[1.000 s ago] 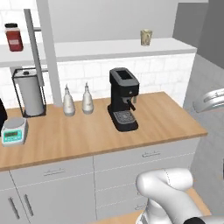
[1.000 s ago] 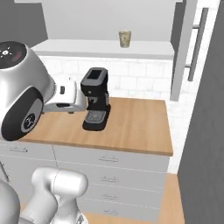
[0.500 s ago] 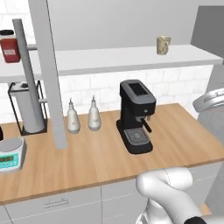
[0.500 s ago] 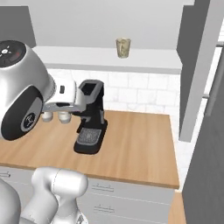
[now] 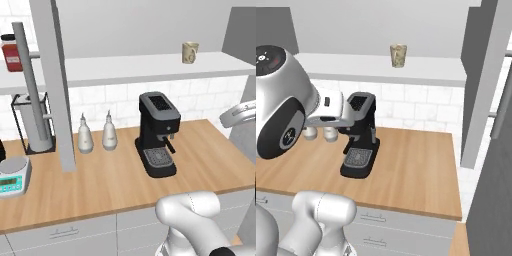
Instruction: Gather all objects into one cabinet and sort the glasses and bowls to opposite sides.
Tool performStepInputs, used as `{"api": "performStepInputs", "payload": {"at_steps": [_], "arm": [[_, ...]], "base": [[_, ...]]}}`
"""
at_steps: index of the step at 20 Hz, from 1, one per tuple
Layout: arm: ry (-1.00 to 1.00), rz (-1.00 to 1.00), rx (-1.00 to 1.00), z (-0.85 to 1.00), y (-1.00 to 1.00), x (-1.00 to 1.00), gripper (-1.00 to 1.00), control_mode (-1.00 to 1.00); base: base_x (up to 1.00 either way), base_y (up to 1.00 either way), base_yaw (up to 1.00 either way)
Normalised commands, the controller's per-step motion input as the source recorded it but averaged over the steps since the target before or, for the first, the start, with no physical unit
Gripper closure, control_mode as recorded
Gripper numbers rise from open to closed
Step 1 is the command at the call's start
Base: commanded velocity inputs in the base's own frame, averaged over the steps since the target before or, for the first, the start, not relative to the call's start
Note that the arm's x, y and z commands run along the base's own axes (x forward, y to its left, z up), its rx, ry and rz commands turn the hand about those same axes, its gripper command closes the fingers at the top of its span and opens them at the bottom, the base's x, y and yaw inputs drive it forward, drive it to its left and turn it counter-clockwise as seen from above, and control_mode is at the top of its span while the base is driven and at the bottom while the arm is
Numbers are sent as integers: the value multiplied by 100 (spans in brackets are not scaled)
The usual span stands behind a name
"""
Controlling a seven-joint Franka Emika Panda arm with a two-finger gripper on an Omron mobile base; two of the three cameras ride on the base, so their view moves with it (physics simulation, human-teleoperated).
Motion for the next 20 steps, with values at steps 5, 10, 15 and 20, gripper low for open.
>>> {"api": "performStepInputs", "payload": {"at_steps": [5,10,15,20], "arm": [[0,0,0,0,0,0,-100,100],[0,0,0,0,0,0,-100,100],[0,1,10,0,-13,4,-100,-100],[0,7,5,-1,-9,18,-100,-100]], "base": [[39,-24,8],[25,-31,1],[4,-7,0],[0,0,0]]}}
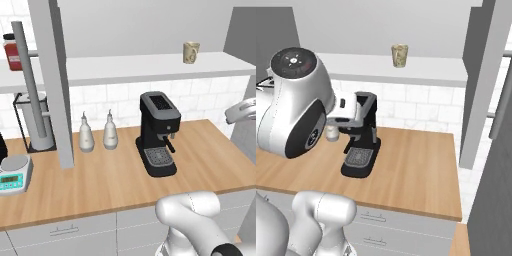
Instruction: Gather all objects into one cabinet and sort the glasses and bowls to opposite sides.
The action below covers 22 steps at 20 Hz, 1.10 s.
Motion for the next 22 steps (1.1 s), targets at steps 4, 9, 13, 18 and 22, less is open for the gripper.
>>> {"api": "performStepInputs", "payload": {"at_steps": [4,9,13,18,22], "arm": [[-15,0,13,38,-2,-1,-100,-100],[-31,-10,0,88,-11,-5,-100,-100],[-34,-20,-8,83,0,-11,-100,-100],[-21,-22,-16,63,-5,1,-100,-100],[-12,-5,-6,31,-8,39,-100,-100]], "base": [[0,0,0],[0,0,0],[0,0,0],[0,0,0],[0,0,0]]}}
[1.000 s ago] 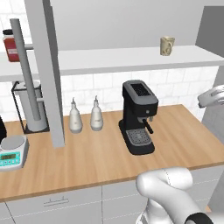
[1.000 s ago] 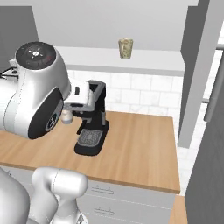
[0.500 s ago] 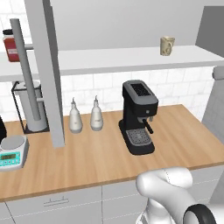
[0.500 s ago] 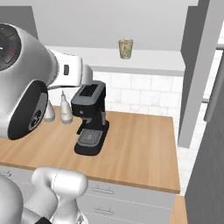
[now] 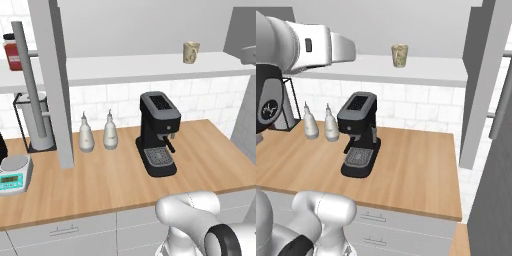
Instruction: Gather all objects into one cabinet and sort the glasses and bowls to opposite sides.
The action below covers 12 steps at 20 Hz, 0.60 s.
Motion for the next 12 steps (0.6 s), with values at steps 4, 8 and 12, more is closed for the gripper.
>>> {"api": "performStepInputs", "payload": {"at_steps": [4,8,12], "arm": [[-3,-1,-1,8,-11,5,-100,-100],[0,-3,-1,0,-1,41,-100,-100],[1,-4,0,0,0,76,-100,-100]], "base": [[0,0,0],[0,0,0],[0,0,0]]}}
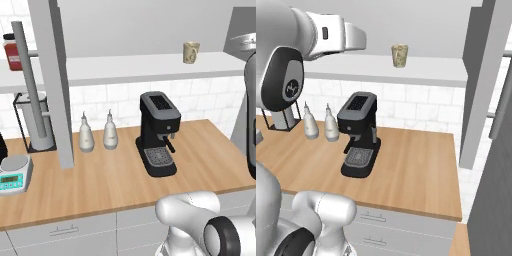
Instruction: Gather all objects into one cabinet and sort the glasses and bowls to opposite sides.
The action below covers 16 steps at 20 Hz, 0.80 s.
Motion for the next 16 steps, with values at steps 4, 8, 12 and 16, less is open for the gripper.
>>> {"api": "performStepInputs", "payload": {"at_steps": [4,8,12,16], "arm": [[1,-9,0,0,-13,66,-100,-100],[2,-11,-2,0,-8,60,-100,-100],[6,-9,-1,0,-7,65,-100,-100],[19,-7,-4,-1,-35,36,-100,-100]], "base": [[0,0,0],[0,0,0],[0,0,0],[0,0,0]]}}
